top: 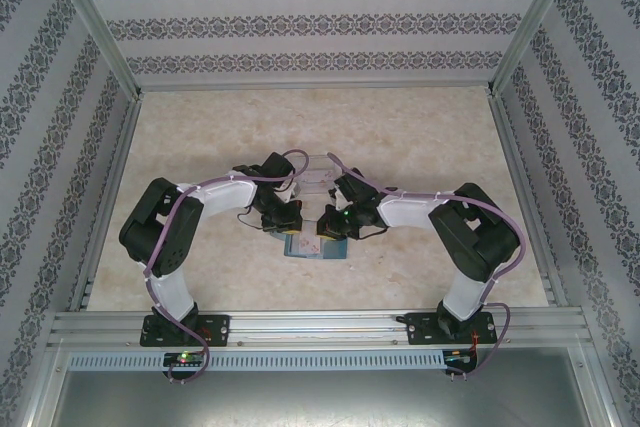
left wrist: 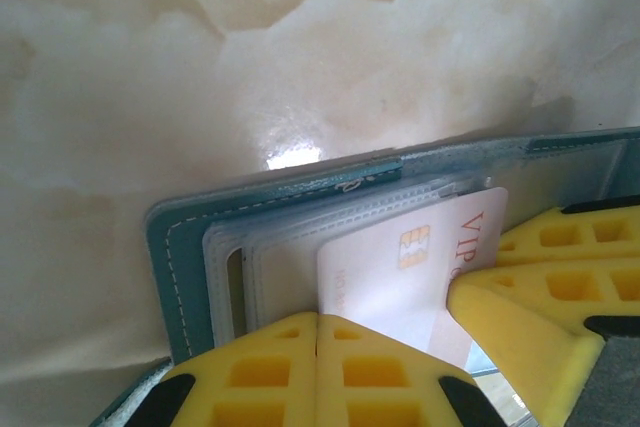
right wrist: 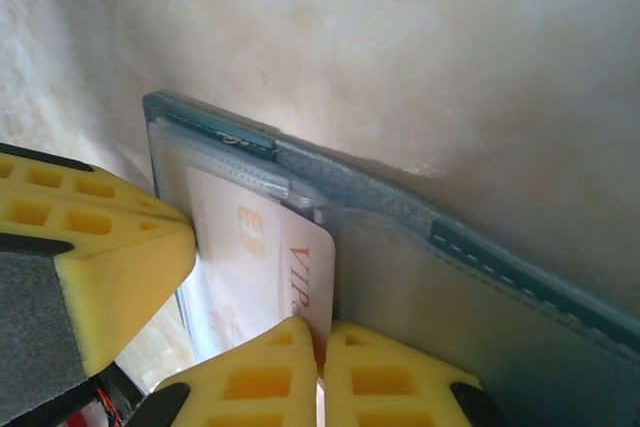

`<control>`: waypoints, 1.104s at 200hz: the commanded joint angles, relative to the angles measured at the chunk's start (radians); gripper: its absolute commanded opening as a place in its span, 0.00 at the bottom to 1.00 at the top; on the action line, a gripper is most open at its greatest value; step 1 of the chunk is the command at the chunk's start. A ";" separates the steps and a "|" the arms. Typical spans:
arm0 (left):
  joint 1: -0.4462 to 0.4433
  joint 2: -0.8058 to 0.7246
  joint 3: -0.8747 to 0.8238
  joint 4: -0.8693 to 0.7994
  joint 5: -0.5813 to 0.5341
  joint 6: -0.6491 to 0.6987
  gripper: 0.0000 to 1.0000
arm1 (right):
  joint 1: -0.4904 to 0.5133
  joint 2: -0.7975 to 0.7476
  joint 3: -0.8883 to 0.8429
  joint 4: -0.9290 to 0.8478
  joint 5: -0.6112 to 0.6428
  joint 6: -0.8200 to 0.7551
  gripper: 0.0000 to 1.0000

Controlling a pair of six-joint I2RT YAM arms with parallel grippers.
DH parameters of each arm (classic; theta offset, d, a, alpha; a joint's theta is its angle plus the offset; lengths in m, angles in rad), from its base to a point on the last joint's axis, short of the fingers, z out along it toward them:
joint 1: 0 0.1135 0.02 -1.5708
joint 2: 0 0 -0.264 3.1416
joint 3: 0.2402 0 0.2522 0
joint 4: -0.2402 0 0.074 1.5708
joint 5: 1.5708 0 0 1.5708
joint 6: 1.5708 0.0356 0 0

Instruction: Take the credit cards out of the card holder

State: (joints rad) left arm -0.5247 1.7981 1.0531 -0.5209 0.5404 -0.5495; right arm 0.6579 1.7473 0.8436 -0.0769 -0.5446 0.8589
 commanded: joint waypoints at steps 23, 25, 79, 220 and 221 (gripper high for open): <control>-0.014 -0.012 -0.043 -0.070 -0.060 0.001 0.04 | -0.024 -0.038 -0.005 -0.080 0.045 -0.047 0.06; -0.014 -0.014 -0.043 -0.070 -0.060 0.000 0.04 | -0.024 -0.039 -0.003 -0.086 0.046 -0.050 0.06; -0.014 -0.038 -0.049 -0.071 -0.063 -0.014 0.04 | -0.035 -0.080 0.037 -0.270 0.128 -0.120 0.05; -0.014 -0.031 -0.019 -0.083 -0.058 -0.010 0.04 | 0.027 -0.064 0.130 -0.323 0.150 -0.097 0.14; -0.014 -0.032 -0.019 -0.083 -0.058 -0.010 0.04 | 0.027 -0.064 0.130 -0.322 0.150 -0.095 0.15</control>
State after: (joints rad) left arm -0.5293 1.7718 1.0321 -0.5285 0.5190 -0.5571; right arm 0.6643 1.6585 0.9668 -0.4309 -0.3740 0.7238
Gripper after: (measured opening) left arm 0.045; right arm 0.117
